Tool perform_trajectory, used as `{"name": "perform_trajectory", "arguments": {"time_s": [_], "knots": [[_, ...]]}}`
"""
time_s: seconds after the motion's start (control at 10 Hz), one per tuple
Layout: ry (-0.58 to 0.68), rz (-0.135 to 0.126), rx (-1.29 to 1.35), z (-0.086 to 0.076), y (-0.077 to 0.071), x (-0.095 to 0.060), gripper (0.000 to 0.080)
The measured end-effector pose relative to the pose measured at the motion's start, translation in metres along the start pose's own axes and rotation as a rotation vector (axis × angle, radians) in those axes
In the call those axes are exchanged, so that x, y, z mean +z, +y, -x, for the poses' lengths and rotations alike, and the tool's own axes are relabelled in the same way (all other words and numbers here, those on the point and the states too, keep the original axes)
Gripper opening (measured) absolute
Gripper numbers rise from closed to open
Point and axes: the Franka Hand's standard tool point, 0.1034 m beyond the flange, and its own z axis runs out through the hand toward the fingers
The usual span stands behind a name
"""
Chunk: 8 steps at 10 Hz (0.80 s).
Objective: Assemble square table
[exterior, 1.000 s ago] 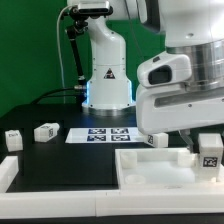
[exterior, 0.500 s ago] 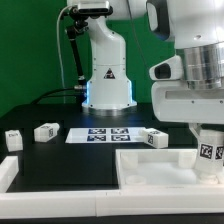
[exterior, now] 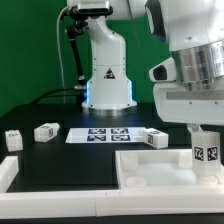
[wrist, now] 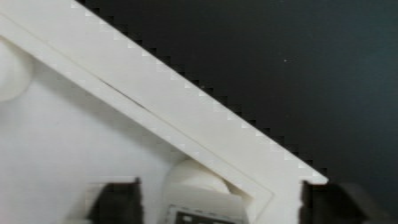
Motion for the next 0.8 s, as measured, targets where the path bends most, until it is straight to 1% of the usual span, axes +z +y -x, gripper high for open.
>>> {"name": "perform_trajectory", "arguments": {"time_s": [0.1, 0.2, 0.3, 0.4, 0.6, 0.7, 0.8], "knots": [[0.001, 0.002, -0.123, -0.003, 0.001, -0.001, 0.0589], [0.003, 0.014, -0.263, -0.002, 0.001, -0.001, 0.0589], [0.002, 0.014, -0.323, -0.002, 0.002, -0.001, 0.0637], [0.001, 0.015, -0.371, -0.002, 0.002, 0.000, 0.0646], [0.002, 0.019, -0.567, -0.003, 0.003, -0.001, 0.0646], [0.015, 0.037, -0.715, -0.008, 0.005, -0.005, 0.0649], [0.029, 0.048, -0.837, -0.014, 0.005, -0.011, 0.0649]]}}
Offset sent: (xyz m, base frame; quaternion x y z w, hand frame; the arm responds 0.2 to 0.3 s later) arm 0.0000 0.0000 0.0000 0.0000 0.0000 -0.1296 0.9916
